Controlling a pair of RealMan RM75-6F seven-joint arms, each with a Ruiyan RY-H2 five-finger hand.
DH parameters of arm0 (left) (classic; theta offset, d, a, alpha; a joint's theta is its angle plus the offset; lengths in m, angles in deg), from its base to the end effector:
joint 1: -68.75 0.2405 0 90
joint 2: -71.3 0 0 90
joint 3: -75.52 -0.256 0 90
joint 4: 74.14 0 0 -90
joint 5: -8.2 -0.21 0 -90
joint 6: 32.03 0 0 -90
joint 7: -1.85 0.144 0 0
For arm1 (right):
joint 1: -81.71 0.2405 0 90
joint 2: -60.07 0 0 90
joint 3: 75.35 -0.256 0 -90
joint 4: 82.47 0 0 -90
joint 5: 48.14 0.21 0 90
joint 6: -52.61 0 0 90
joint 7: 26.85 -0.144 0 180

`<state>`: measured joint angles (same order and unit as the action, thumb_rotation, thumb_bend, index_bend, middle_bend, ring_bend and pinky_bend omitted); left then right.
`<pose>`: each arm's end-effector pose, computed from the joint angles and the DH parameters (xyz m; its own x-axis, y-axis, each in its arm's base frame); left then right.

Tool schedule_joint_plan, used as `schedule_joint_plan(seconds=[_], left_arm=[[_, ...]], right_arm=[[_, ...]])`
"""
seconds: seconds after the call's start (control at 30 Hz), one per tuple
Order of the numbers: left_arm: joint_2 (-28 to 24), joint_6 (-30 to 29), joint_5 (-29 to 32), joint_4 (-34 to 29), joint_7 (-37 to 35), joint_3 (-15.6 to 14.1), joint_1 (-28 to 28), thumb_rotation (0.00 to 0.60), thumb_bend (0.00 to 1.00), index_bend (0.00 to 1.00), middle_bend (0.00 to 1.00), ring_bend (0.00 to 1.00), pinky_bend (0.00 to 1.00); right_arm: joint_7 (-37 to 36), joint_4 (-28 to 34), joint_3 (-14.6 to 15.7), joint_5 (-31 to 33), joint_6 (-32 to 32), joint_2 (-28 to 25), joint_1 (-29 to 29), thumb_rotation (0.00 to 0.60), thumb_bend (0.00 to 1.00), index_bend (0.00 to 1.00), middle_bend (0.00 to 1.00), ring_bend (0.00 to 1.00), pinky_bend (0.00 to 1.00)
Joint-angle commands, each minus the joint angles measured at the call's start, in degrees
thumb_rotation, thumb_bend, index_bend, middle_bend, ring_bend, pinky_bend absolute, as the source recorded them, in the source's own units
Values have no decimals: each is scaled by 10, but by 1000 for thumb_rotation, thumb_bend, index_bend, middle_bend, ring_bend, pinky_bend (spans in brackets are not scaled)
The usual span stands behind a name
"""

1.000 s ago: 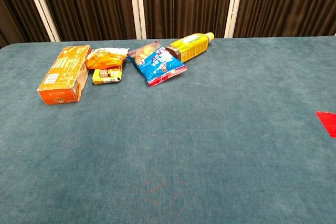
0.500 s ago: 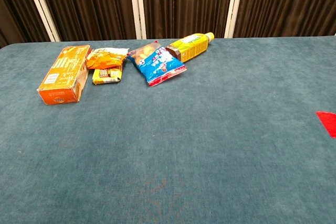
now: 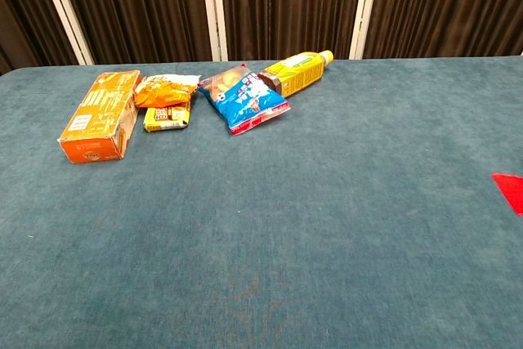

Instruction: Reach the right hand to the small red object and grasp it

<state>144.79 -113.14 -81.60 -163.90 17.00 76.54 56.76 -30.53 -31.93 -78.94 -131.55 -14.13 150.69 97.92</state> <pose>-0.2749 0.2080 0.0935 0.5415 0.0211 0.8404 0.8246 -0.2082 -0.5261 -0.3779 -0.2593 0.0480 0.5638 -0.1847 0.8050 -0.8238 -0.0563 0.5641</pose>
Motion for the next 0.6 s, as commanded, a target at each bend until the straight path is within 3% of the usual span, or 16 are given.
schedule_joint_plan(seconds=[0.03, 0.6], left_arm=[[2, 6, 7, 0, 4, 3, -3, 600, 224, 0, 0, 0, 17], [12, 33, 34, 4, 23, 12, -15, 600, 224, 0, 0, 0, 17]], right_arm=[[-9, -16, -1, 1, 7, 9, 7, 600, 245, 513, 11, 0, 0], [-26, -54, 4, -3, 24, 38, 23, 600, 246, 518, 15, 0, 0]])
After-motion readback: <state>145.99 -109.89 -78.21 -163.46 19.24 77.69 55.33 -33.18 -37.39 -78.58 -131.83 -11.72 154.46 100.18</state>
